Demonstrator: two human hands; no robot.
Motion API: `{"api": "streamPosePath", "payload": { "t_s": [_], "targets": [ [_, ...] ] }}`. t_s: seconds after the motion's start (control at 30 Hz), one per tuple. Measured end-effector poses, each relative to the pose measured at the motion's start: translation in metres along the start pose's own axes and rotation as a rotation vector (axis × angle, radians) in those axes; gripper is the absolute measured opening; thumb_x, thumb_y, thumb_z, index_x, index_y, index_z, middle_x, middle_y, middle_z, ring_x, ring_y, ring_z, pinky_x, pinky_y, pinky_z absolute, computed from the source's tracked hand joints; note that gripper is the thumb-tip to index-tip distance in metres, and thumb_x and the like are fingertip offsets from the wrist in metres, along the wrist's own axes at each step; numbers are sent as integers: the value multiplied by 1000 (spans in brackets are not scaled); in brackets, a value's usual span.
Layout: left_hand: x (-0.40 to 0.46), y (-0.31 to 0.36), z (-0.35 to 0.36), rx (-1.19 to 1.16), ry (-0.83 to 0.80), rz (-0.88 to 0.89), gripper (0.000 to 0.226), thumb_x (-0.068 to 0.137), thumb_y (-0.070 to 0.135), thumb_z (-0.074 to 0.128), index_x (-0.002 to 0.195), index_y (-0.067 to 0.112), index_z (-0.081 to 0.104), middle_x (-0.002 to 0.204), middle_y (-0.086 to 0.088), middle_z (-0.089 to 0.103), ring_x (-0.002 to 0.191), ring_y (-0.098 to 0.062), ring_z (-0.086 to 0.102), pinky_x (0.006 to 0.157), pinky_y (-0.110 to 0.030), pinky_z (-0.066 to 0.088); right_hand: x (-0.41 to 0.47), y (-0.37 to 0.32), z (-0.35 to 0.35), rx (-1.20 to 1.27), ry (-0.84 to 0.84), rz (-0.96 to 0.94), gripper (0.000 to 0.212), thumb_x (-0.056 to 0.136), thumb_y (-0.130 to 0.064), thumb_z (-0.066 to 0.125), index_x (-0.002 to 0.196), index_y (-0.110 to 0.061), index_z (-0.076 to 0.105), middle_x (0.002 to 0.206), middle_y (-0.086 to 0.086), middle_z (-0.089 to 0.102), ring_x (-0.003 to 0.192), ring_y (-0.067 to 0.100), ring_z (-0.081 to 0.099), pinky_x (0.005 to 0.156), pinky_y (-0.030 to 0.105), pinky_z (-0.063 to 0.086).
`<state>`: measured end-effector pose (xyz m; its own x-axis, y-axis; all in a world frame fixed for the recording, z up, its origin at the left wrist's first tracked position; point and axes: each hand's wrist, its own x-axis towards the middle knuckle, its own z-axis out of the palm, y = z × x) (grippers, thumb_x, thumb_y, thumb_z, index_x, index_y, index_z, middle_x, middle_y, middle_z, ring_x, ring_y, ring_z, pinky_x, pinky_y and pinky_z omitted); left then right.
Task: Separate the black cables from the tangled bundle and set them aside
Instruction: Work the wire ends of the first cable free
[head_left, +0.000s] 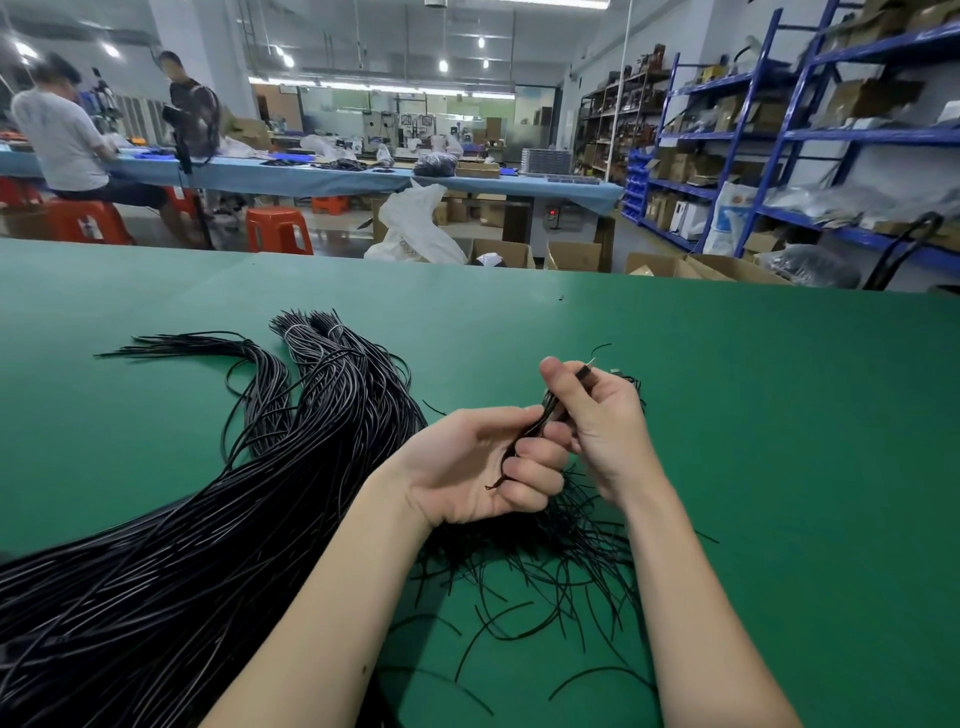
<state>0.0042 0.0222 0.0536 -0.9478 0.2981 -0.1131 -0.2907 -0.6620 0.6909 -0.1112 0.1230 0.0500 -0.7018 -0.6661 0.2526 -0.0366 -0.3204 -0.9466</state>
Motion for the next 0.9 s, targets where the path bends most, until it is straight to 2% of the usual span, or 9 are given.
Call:
{"api": "streamPosePath", "payload": {
  "t_s": [0.13, 0.27, 0.33, 0.4, 0.5, 0.57, 0.67, 0.8, 0.9],
  "targets": [
    [7, -3, 1, -105, 27, 12, 24, 104, 24, 36, 88, 13, 49, 72, 9, 24, 60, -5, 24, 53, -18, 24, 4, 3, -4, -14, 38, 42, 48, 63, -60, 77, 66, -20, 50, 49, -12, 45, 36, 3, 47, 39, 12, 36],
    [12, -5, -2, -87, 168, 128, 21, 101, 23, 41, 85, 14, 49, 69, 7, 27, 57, -7, 33, 55, -17, 33, 6, 3, -8, -91, 4, 232, 63, 66, -76, 68, 86, -16, 68, 67, -9, 68, 58, 7, 62, 58, 22, 51],
    [16, -4, -4, -58, 301, 270, 23, 104, 25, 39, 85, 16, 47, 68, 6, 31, 59, -8, 35, 59, -19, 36, 4, 0, -12, -207, 29, 301, 54, 82, -68, 66, 101, -18, 72, 89, -6, 76, 72, 10, 67, 69, 29, 52],
    [21, -3, -8, -3, 442, 446, 26, 107, 27, 35, 87, 18, 47, 66, 6, 35, 62, -10, 40, 64, -24, 36, 0, -3, -18, -369, 89, 279, 38, 89, -57, 68, 98, -20, 73, 89, -7, 76, 66, 6, 61, 61, 22, 48],
    [25, -2, -12, 87, 582, 630, 27, 108, 27, 32, 86, 20, 46, 66, 7, 37, 64, -12, 41, 63, -28, 35, -6, -11, -17, -541, -128, 264, 34, 86, -52, 73, 85, -18, 79, 81, -6, 78, 53, 4, 54, 48, 15, 39],
    [28, -3, -12, 130, 621, 663, 28, 108, 27, 30, 85, 21, 44, 65, 7, 36, 64, -12, 39, 56, -27, 32, -10, -11, -8, -571, -254, 281, 27, 84, -43, 79, 83, -16, 81, 82, 1, 79, 54, 8, 53, 46, 15, 38],
    [29, -6, -12, 180, 649, 662, 27, 109, 29, 30, 87, 21, 44, 64, 9, 37, 62, -10, 40, 52, -28, 25, -9, -4, 2, -548, -211, 253, 22, 86, -25, 81, 78, -4, 79, 79, 16, 75, 55, 13, 49, 45, 18, 36],
    [30, -7, -13, 187, 695, 668, 26, 108, 29, 32, 87, 21, 46, 61, 10, 38, 58, -8, 44, 51, -27, 20, -6, 3, 4, -474, -239, 294, 17, 87, -13, 79, 77, 0, 77, 67, 3, 71, 50, 3, 49, 45, 14, 39],
    [29, -7, -14, 187, 719, 677, 25, 108, 27, 33, 87, 20, 46, 61, 11, 37, 57, -7, 45, 41, -23, 26, -6, 7, 4, -462, -266, 308, 19, 88, -15, 78, 80, 2, 77, 68, 3, 71, 51, 3, 49, 45, 13, 40]
  ]
}}
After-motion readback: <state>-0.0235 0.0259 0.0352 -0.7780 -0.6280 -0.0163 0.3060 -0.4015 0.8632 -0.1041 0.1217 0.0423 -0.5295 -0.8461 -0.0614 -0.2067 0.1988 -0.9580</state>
